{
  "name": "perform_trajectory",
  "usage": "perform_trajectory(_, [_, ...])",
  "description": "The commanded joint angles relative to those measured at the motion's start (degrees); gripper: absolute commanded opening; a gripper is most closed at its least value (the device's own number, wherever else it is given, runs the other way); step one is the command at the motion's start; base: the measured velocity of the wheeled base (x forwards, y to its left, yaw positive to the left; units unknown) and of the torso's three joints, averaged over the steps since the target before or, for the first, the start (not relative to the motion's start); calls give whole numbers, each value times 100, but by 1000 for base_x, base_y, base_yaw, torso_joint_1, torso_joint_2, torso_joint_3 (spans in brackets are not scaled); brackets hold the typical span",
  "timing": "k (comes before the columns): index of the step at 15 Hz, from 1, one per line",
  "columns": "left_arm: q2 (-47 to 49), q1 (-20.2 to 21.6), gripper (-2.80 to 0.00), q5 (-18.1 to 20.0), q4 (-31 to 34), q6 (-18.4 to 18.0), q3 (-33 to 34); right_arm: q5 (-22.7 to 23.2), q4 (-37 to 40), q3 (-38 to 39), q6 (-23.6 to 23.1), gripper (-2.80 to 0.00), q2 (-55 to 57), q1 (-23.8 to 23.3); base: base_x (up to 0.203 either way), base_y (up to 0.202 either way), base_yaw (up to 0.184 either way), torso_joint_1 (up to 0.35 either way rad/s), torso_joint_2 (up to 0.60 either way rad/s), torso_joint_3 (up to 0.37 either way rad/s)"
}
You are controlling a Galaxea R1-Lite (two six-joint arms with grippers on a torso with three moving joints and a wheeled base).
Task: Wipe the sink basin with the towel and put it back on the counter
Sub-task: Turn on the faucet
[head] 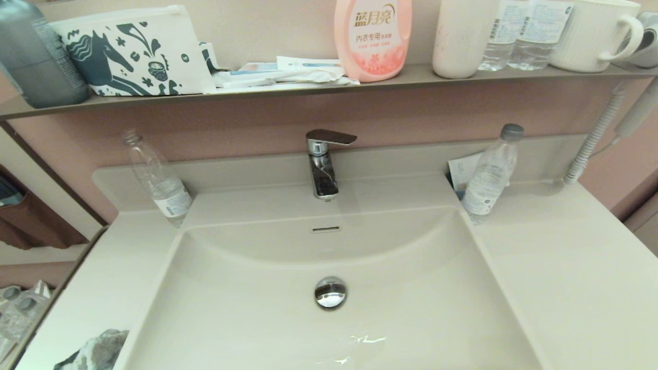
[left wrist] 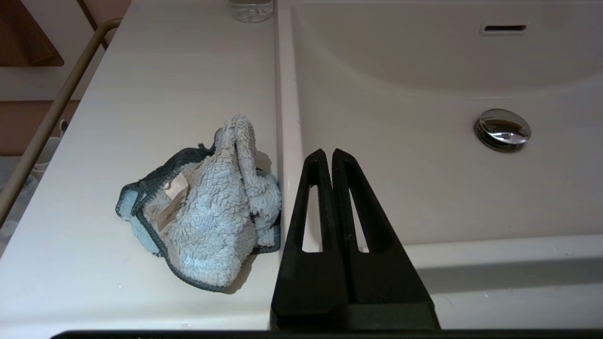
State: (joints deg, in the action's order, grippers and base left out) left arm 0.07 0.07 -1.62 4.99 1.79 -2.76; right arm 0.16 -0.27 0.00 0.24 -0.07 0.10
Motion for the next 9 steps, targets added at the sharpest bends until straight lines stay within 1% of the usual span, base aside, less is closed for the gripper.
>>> perform_trajectory(1, [1,1,-280,-5,2,3,2,2,-5,0,2,-280,7,5,0,0,0,0,0,0])
perform_trajectory(9, [1,1,-280,-5,2,2,1,2,-8,0,2,-280,7,-1,0,0,0,0,0,0])
